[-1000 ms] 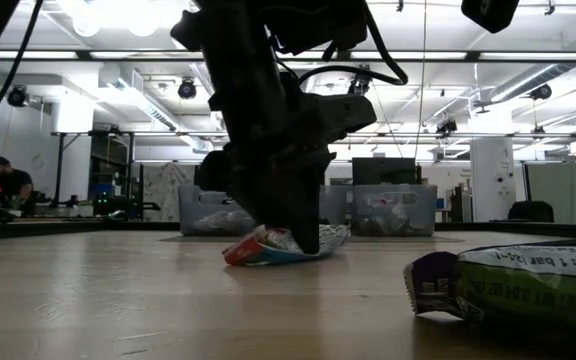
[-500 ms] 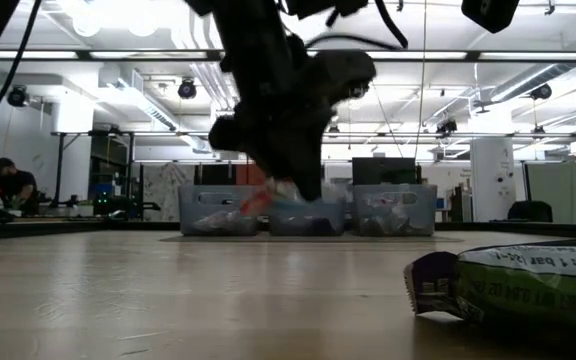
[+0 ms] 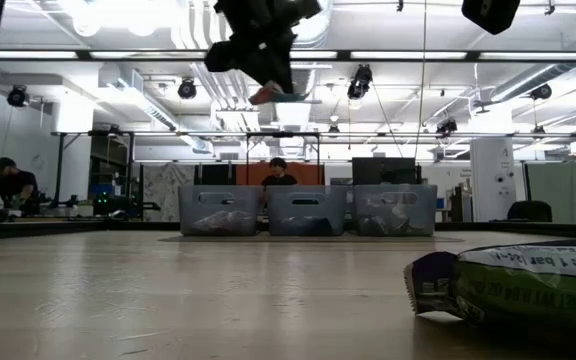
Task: Pick and place Granola Bars by type
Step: Put the red granola bar into the left black bin
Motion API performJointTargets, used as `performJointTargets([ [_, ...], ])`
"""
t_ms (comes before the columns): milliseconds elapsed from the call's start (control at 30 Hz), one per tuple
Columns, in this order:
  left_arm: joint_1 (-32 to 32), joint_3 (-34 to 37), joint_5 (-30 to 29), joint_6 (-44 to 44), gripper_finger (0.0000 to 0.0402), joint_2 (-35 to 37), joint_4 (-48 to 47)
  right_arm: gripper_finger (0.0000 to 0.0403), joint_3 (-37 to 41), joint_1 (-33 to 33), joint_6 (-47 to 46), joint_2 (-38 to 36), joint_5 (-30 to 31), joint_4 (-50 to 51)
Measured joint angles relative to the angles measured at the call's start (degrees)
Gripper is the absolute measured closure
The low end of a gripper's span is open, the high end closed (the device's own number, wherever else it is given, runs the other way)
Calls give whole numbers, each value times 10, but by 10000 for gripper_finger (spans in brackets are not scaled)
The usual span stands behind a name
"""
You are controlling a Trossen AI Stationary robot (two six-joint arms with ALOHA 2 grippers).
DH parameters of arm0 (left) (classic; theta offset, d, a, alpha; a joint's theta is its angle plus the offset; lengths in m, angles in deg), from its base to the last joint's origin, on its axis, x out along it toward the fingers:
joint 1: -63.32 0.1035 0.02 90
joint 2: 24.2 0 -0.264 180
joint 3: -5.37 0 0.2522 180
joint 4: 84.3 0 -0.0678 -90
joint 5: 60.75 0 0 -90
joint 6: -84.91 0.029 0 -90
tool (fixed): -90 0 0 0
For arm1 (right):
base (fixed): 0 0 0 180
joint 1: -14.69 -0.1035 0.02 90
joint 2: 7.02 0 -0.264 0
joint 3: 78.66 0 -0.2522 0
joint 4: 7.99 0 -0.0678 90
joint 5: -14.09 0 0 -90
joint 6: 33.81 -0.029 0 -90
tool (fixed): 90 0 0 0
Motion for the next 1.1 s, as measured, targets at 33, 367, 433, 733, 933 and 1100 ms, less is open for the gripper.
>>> performJointTargets([
  [33,16,0,0,4,346,8,-1,394,0,0,0,0,0,0],
  [367,129,0,28,43,346,55,-2,394,0,0,-26,0,0,1],
  [433,143,0,35,43,346,55,-4,394,0,0,-29,0,0,2],
  [733,189,0,40,54,346,40,-5,394,0,0,-37,0,0,2],
  [933,215,0,60,55,346,39,-5,394,0,0,-37,0,0,2],
  [1100,249,0,74,20,346,38,-13,394,0,0,-37,0,8,3],
])
